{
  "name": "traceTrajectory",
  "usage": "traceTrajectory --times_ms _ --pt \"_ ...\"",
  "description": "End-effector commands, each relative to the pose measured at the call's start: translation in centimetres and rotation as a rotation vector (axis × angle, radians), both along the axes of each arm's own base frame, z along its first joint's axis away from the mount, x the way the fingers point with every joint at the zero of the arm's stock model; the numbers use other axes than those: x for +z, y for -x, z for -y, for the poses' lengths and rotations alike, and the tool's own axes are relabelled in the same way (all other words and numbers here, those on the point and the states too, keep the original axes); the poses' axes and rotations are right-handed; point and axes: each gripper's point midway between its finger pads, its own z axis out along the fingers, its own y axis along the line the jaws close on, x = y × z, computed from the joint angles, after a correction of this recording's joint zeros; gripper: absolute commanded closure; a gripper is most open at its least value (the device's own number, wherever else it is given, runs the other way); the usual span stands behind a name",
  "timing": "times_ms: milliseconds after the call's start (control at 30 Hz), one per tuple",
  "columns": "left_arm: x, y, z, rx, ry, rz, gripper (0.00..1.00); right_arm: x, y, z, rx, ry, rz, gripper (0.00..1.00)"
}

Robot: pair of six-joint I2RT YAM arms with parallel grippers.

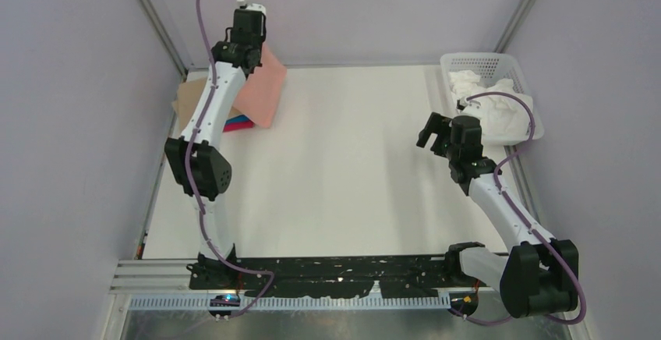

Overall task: Fold and stack the t-shirts
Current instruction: Put the neatly folded tshirt into the corner of the board with the left arm

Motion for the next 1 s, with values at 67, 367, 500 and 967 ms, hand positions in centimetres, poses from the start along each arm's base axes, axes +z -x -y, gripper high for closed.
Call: traceTrajectory --times_ms 67,367,500,967 --pt "6.8 0.1 -1.8 0.059 0.102 0.186 1.00 0.1 -0.5 0.4 -0.013 0.015 0.017 0.05" --pt "4.8 -4.1 -5.8 0.109 0.225 0.221 1.00 -0.3 -0.5 0.5 -0.016 0.019 0.006 0.05" --pt "2.0 -5.0 -8.4 0.142 0.236 0.169 1.00 -0.6 -0.6 0.5 -0.019 0.023 -0.009 0.05" --pt "-5.6 -4.1 -15.5 0.210 0.243 -0.018 1.00 -1.4 -0.8 0.6 -0.025 0.024 -0.040 0.05"
